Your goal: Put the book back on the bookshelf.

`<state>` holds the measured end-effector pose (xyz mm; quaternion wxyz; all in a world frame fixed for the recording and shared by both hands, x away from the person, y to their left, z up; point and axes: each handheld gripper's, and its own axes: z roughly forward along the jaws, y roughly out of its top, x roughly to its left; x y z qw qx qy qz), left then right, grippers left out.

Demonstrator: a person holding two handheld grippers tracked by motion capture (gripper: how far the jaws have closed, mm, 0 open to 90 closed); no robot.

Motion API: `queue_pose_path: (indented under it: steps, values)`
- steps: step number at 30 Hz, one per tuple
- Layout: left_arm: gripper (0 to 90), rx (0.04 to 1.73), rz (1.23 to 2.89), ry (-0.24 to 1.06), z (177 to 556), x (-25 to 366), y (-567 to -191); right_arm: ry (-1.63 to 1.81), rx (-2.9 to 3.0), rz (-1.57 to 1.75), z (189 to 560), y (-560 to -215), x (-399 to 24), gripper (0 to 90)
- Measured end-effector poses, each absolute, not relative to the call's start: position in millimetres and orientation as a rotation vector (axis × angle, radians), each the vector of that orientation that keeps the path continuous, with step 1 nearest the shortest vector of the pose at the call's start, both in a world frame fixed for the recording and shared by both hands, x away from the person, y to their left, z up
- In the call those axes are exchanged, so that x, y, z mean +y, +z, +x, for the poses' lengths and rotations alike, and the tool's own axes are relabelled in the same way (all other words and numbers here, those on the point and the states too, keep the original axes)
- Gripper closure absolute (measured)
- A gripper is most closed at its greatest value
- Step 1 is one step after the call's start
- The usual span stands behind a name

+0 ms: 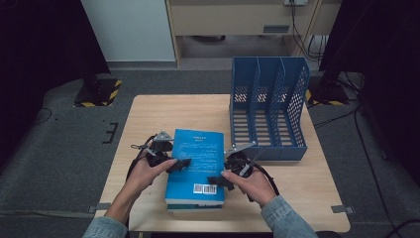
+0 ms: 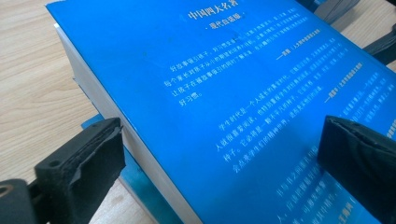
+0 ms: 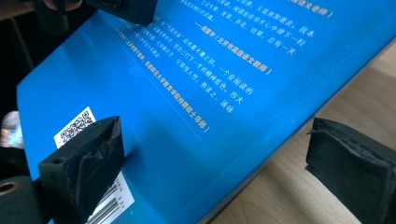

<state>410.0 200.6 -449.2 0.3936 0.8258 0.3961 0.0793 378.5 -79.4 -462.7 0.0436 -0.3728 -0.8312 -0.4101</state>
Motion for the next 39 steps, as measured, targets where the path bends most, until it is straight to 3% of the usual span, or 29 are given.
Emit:
queue_pose_path:
  steps: [3, 12, 22, 25, 26, 27, 35, 39]
  values:
    - [0.0, 0.996, 2.091, 0.189, 414, 201, -450, -1.250, -2.478, -1.143, 384, -469, -80, 0.3]
    - [0.0, 1.014, 2.075, 0.116, 423, 204, -454, -1.252, -2.448, -1.141, 387, -472, -81, 0.1]
    - [0.8, 0.991, 2.090, 0.134, 425, 202, -452, -1.238, -2.381, -1.128, 391, -477, -80, 0.5]
    - [11.2, 1.002, 2.072, 0.168, 423, 207, -447, -1.230, -2.414, -1.124, 390, -473, -79, 0.9]
    - [19.7, 1.002, 2.069, 0.177, 423, 209, -446, -1.235, -2.443, -1.117, 389, -470, -78, 2.2]
    - [19.7, 1.008, 2.059, 0.177, 423, 211, -445, -1.235, -2.443, -1.117, 389, -470, -78, 2.2]
    - [44.6, 1.035, 2.046, 0.201, 422, 226, -435, -1.284, -2.554, -1.080, 381, -444, -72, 10.9]
    - [46.7, 1.048, 2.051, 0.197, 422, 228, -433, -1.292, -2.543, -1.055, 384, -441, -66, 13.7]
